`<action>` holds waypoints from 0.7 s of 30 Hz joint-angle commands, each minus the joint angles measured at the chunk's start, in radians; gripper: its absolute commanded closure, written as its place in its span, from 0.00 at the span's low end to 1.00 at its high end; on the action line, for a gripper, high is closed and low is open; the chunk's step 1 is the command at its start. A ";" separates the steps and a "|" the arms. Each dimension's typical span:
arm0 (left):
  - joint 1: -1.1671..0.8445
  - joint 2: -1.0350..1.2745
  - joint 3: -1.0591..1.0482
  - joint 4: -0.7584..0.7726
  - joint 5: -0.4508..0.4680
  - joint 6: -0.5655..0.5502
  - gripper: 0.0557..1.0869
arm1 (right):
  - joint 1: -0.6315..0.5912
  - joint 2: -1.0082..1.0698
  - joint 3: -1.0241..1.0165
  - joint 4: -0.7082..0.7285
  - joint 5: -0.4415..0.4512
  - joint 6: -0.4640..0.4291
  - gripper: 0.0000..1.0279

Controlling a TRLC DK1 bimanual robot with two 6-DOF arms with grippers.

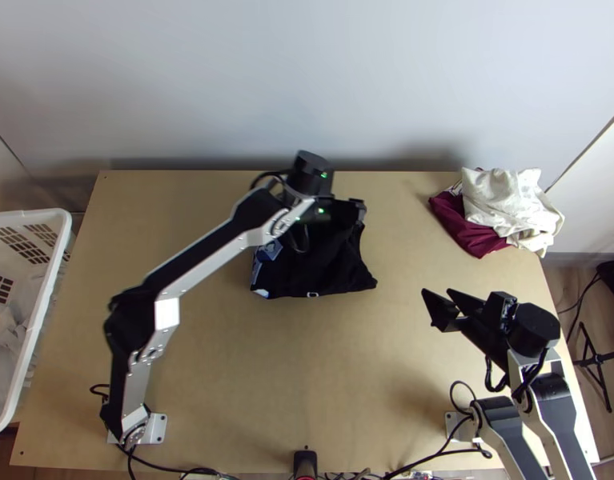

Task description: Fold the t-shirt

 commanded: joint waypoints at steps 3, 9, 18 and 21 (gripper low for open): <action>0.127 -0.243 -0.223 -0.026 0.003 0.085 0.05 | 0.027 0.060 0.019 0.042 0.006 0.008 0.04; 0.190 -0.352 -0.556 -0.013 0.001 0.239 0.05 | 0.046 0.105 0.048 0.041 0.008 0.005 0.04; 0.250 -0.326 -0.748 0.080 -0.001 0.263 0.52 | 0.058 0.149 0.102 0.042 0.008 -0.001 0.05; 0.256 -0.304 -0.746 0.088 -0.004 0.268 0.93 | 0.057 0.152 0.114 0.034 0.008 -0.003 0.05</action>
